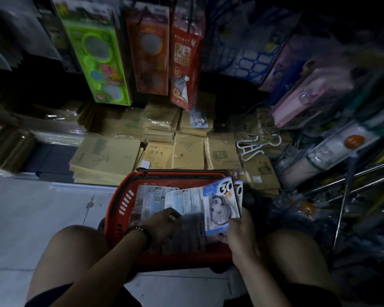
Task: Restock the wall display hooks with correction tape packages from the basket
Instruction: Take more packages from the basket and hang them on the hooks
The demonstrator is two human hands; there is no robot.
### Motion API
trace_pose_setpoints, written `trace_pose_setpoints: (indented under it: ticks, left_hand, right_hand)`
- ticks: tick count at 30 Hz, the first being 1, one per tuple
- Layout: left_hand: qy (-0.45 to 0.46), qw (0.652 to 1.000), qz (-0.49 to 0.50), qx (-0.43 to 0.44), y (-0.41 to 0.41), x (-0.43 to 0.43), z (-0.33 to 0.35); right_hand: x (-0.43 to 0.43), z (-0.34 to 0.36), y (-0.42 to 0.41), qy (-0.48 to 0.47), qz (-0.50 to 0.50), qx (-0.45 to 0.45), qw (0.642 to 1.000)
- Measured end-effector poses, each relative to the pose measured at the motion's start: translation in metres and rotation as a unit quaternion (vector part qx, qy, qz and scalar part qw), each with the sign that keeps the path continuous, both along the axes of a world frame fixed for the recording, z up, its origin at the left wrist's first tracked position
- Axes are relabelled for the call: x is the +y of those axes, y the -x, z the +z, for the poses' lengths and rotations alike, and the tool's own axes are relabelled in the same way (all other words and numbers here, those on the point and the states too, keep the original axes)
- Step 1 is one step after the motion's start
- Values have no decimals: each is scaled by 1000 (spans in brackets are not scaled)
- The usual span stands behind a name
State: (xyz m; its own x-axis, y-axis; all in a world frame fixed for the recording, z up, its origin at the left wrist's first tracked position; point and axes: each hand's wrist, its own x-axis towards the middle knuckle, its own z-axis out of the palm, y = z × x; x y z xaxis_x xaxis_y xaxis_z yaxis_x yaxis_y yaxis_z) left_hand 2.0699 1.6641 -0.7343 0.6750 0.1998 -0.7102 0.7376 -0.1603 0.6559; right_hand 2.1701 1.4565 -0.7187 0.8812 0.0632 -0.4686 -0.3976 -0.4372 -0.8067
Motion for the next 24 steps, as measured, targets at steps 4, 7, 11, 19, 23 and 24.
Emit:
trace_pose_setpoints:
  ticks: [4, 7, 11, 19, 23, 24]
  left_hand:
    - [153, 978, 135, -40, -12, -20, 48]
    - [273, 929, 233, -95, -17, -28, 87]
    - [349, 873, 258, -224, -16, -28, 132]
    - [206, 879, 260, -343, -21, -20, 217]
    - [151, 872, 272, -379, -30, -14, 260]
    - [138, 872, 270, -384, -33, -14, 270]
  right_hand:
    - [7, 58, 12, -128, 46, 14, 991]
    - [12, 93, 15, -190, 80, 28, 978]
    - [14, 138, 14, -200, 141, -27, 969]
    - [11, 217, -11, 11, 284, -388, 877]
    - [19, 267, -21, 56, 372, -456, 807]
    - [23, 278, -23, 54, 379, -465, 798]
